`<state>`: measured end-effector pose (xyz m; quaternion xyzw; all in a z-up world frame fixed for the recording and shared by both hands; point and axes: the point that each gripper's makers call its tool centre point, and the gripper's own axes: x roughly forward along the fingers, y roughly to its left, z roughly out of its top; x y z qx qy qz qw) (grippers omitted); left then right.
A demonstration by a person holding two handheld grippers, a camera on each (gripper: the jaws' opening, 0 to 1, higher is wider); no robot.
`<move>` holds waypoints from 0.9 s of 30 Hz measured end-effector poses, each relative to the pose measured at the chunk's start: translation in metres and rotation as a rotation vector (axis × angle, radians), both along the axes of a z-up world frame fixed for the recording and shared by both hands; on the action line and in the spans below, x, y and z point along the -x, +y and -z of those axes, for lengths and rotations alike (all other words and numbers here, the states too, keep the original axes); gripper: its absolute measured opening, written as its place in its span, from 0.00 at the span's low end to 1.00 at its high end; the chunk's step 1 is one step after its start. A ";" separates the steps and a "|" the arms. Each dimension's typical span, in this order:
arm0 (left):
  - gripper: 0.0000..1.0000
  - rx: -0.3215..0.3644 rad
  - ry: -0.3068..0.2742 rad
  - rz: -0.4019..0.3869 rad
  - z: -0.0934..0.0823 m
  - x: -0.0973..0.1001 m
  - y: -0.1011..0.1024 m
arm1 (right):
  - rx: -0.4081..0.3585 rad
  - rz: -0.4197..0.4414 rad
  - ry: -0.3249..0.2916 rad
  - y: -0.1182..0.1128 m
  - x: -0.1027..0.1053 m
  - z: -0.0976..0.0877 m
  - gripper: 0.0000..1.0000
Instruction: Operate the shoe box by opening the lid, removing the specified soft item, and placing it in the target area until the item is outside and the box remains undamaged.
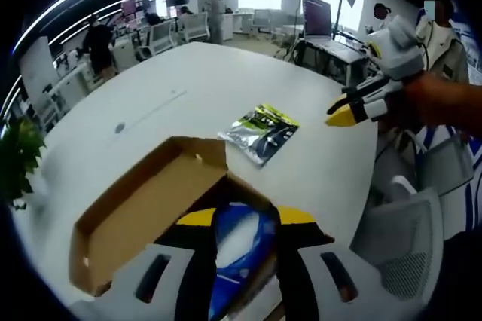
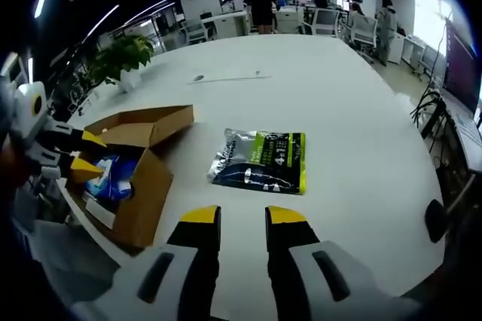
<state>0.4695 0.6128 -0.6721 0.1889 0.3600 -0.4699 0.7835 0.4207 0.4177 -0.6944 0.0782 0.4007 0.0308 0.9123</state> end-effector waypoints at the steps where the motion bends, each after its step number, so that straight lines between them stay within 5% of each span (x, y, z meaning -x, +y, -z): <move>1: 0.27 0.001 0.002 -0.007 0.000 0.000 0.007 | 0.000 -0.003 0.002 0.004 0.001 0.000 0.21; 27: 0.28 -0.028 0.027 -0.184 0.012 -0.015 0.135 | -0.047 -0.169 0.004 0.138 -0.024 -0.006 0.20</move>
